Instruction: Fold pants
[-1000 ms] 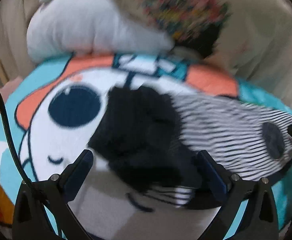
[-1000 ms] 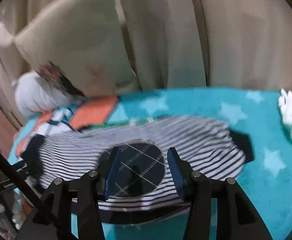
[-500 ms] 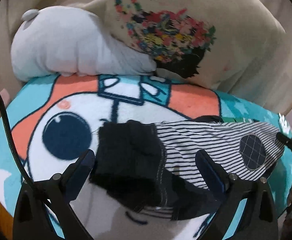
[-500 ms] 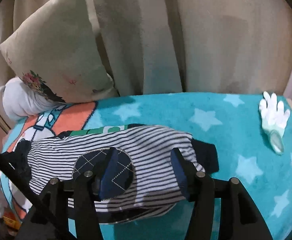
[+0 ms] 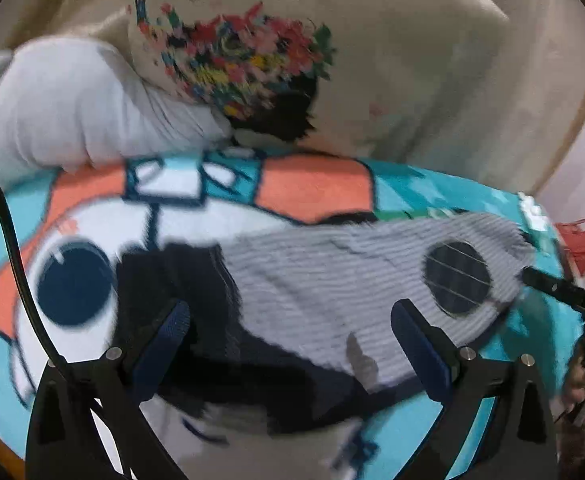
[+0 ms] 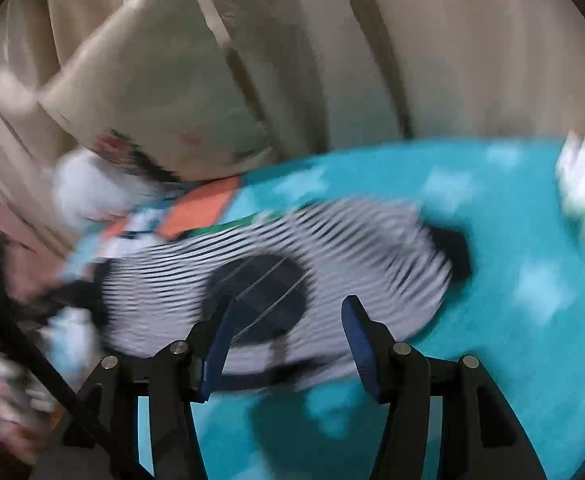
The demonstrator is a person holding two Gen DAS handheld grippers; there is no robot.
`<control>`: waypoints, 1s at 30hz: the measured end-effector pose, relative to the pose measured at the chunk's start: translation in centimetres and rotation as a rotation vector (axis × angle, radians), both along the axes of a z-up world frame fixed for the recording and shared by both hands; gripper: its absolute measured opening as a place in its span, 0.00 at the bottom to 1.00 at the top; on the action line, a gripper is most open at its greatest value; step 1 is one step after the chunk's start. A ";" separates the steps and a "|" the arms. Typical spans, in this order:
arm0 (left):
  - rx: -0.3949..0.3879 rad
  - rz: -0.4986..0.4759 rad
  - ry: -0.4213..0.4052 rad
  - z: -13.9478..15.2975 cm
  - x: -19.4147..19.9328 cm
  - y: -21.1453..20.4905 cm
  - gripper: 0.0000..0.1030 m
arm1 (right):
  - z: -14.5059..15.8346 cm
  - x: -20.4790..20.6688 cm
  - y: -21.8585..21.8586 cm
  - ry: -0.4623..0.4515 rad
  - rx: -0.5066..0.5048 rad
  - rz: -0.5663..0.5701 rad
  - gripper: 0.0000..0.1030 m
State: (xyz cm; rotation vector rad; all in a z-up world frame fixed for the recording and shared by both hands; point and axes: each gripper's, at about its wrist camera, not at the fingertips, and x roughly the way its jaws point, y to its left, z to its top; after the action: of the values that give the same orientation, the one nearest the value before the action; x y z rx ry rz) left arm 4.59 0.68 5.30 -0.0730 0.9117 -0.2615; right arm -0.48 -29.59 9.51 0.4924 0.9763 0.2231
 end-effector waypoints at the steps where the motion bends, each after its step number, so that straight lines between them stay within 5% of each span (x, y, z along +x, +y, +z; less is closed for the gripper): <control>1: -0.041 -0.006 0.019 -0.3 -0.5 0.2 0.98 | -0.3 -0.4 0.1 0.007 0.060 0.011 0.57; 3: -0.126 -0.010 0.057 -0.9 -1.2 0.6 0.98 | -1.5 -1.3 0.6 0.042 0.226 0.048 0.57; 6: -0.209 0.003 0.080 -1.1 -2.0 1.1 0.98 | -2.8 -1.5 1.6 0.079 0.307 0.054 0.57; 19: -0.397 0.023 0.132 -1.0 -2.9 1.8 0.98 | -4.0 -0.2 2.9 0.204 0.249 -0.107 0.56; 24: -0.414 0.025 0.135 -1.0 -3.2 1.6 0.98 | -3.8 1.3 3.5 0.214 0.208 -0.186 0.56; 26: -0.434 0.033 0.137 -1.0 -3.4 1.9 0.98 | -3.8 2.0 3.7 0.168 0.179 -0.205 0.43; 27: -0.444 0.039 0.140 -1.0 -3.5 2.2 0.98 | -3.9 2.3 3.7 0.156 0.157 -0.213 0.16; 30: -0.471 0.053 0.148 -1.1 -3.6 2.9 0.97 | -4.4 2.5 3.4 0.122 0.151 -0.215 0.09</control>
State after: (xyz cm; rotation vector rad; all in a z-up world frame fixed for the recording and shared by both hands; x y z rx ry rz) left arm 0.96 3.60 4.24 -0.5571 0.9784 -0.4214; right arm 1.99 -26.23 5.07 0.7515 1.0211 0.0736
